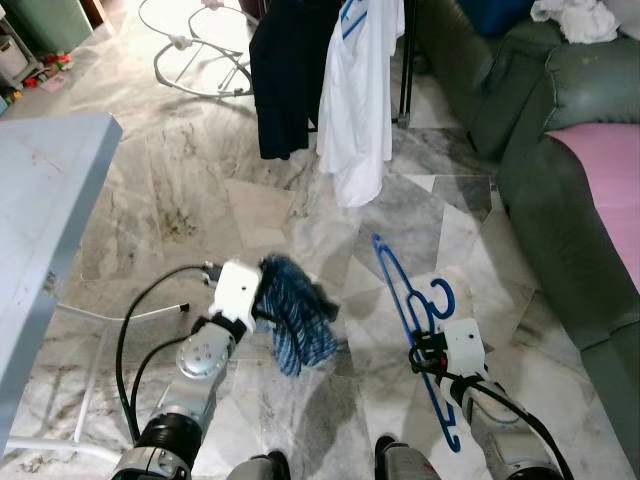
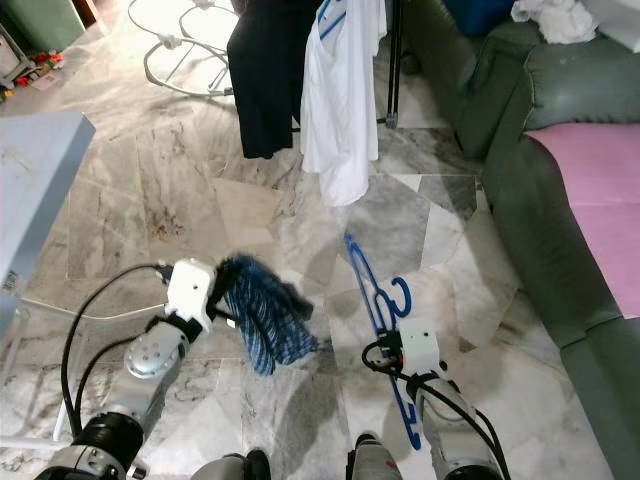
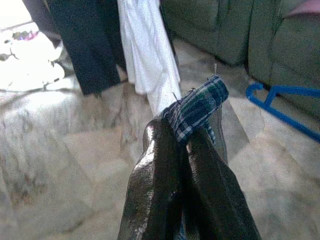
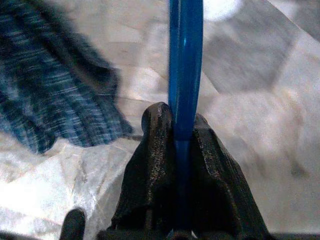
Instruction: Hang hanger
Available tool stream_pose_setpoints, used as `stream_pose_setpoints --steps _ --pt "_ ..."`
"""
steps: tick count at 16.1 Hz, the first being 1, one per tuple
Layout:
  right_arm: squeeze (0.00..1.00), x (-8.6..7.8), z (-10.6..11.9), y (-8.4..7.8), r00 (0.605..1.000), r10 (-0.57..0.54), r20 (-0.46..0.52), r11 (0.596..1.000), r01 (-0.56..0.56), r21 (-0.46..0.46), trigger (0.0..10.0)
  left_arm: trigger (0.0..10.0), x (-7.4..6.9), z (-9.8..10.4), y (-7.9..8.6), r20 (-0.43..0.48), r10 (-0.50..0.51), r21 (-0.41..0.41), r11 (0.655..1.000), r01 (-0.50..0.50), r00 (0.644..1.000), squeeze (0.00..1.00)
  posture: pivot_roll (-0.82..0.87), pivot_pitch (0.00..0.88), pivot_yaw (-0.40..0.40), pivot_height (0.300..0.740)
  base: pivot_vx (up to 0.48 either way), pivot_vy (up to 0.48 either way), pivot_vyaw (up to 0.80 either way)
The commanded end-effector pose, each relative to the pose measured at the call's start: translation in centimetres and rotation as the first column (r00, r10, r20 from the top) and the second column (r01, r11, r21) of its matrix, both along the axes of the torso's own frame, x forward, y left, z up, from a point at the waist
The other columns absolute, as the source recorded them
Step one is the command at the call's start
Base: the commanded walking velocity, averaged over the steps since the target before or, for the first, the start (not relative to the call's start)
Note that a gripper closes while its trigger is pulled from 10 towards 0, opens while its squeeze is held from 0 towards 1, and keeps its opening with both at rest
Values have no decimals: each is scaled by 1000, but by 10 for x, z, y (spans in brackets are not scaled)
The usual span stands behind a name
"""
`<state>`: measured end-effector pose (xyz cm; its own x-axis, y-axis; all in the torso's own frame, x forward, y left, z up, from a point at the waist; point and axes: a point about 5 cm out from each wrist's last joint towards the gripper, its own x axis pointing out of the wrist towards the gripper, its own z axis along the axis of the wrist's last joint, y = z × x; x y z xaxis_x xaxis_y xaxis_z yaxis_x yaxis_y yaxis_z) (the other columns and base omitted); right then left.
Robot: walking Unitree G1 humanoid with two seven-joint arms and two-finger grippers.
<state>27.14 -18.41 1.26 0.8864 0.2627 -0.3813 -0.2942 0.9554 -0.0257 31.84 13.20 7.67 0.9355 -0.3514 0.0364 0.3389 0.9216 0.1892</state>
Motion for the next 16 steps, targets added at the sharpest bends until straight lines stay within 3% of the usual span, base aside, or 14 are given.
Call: stream_pose_setpoints --steps 1,3,4,7,11,14,16 --pt "0 -1 11 6 992 125 30 992 -124 -26 10000 10000 5 13 3 69 20 8 1000 -21 997 0 -212 249 90 740 0 0 0" --pt "0 3 42 9 960 263 94 965 -263 -14 10000 10000 13 33 0 161 -5 47 999 -2 987 0 -211 248 88 740 0 0 0" --pt "0 4 48 8 952 290 95 957 -289 -20 10000 10000 15 35 2 189 4 114 993 -25 982 0 -212 247 88 740 0 0 0" --pt "0 3 62 0 944 311 107 950 -308 -41 10000 10000 24 40 16 196 67 155 983 -98 978 0 -219 242 88 740 0 0 0" --pt "0 -19 62 2 900 436 3 900 -436 -11 10000 10000 36 48 26 211 131 187 967 -172 969 0 -233 240 89 740 0 0 0" --pt "0 -30 54 -3 872 480 -93 875 -484 -25 10000 10000 35 47 18 229 90 218 966 -141 969 0 -242 244 92 740 0 0 0" --pt "0 -28 51 -6 884 456 -103 885 -463 -56 10000 10000 33 48 11 248 49 215 971 -104 968 0 -242 247 94 740 0 0 0"
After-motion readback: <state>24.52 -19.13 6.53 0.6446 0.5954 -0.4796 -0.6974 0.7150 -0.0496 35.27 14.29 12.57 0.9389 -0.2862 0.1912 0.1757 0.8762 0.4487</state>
